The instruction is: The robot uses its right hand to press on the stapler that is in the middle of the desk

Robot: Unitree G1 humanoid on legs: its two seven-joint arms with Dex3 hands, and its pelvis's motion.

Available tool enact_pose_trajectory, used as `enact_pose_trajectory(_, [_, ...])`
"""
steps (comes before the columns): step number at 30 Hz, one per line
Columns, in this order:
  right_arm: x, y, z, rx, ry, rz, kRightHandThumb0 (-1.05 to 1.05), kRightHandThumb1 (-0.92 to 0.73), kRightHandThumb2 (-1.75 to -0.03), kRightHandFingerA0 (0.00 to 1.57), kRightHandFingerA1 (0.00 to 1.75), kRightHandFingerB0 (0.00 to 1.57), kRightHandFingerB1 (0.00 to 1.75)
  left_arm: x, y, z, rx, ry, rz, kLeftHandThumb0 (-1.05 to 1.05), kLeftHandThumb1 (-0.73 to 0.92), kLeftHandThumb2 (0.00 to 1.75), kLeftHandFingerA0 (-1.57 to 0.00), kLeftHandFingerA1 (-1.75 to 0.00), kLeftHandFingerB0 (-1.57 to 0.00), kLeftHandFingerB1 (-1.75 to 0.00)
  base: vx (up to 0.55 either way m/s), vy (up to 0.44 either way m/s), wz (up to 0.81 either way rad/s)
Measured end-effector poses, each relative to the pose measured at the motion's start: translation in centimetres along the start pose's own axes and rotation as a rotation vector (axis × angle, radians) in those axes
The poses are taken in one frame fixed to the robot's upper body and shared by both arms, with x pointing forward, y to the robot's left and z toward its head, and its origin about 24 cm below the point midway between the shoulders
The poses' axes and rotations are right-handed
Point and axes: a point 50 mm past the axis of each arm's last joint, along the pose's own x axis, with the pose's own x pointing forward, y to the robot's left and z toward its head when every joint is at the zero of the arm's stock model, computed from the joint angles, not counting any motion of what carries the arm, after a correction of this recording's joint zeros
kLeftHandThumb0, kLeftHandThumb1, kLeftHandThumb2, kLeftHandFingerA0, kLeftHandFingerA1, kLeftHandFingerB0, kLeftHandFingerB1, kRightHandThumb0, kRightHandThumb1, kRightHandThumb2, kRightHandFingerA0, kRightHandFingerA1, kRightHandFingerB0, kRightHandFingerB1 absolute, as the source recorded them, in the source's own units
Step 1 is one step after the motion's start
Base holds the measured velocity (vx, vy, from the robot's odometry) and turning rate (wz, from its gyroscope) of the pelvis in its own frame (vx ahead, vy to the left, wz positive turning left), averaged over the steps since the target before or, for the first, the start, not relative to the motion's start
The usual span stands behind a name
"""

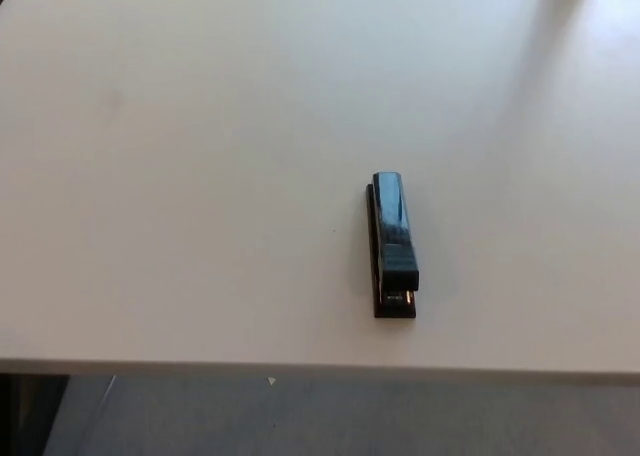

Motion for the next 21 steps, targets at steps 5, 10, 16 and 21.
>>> enact_pose_trajectory(5, [-0.1, -0.7, 0.3, 0.074, -0.032, -0.033, -0.48, -0.92, -0.78, 0.63, 0.48, 0.0, 0.12, -0.1, 0.0, 0.0, -0.019, -0.017, -0.015, -0.43, 0.92, 0.91, 0.0, -0.17, 0.0, -0.17, 0.0, 0.0, 0.0])
enact_pose_trajectory(10, [0.0, -1.2, 0.5, 0.074, -0.036, -0.102, -0.16, -0.92, -0.69, 0.77, 1.69, 0.19, 0.3, 0.0, 0.0, 0.1, -0.027, -0.024, -0.017, -0.54, 0.88, 1.02, 0.0, -0.2, 0.0, -0.19, 0.0, 0.0, 0.0])
enact_pose_trajectory(16, [-0.4, -4.1, 1.5, 0.196, -0.086, -0.284, -0.06, -0.9, -0.69, 0.78, 1.4, 0.62, 0.45, 0.1, 0.1, 0.4, -0.042, -0.037, -0.013, -0.55, 0.89, 1.02, 0.0, -0.2, 0.0, -0.18, 0.0, 0.0, 0.0])
enact_pose_trajectory(21, [-1.2, -6.8, 1.8, 0.27, -0.108, -0.427, 0.03, -0.88, -0.66, 0.84, 1.14, 0.61, 0.72, 0.1, 0.2, 0.5, -0.053, -0.047, -0.011, -0.55, 0.88, 1.02, 0.0, -0.25, 0.0, -0.2, 0.0, 0.0, 0.0])
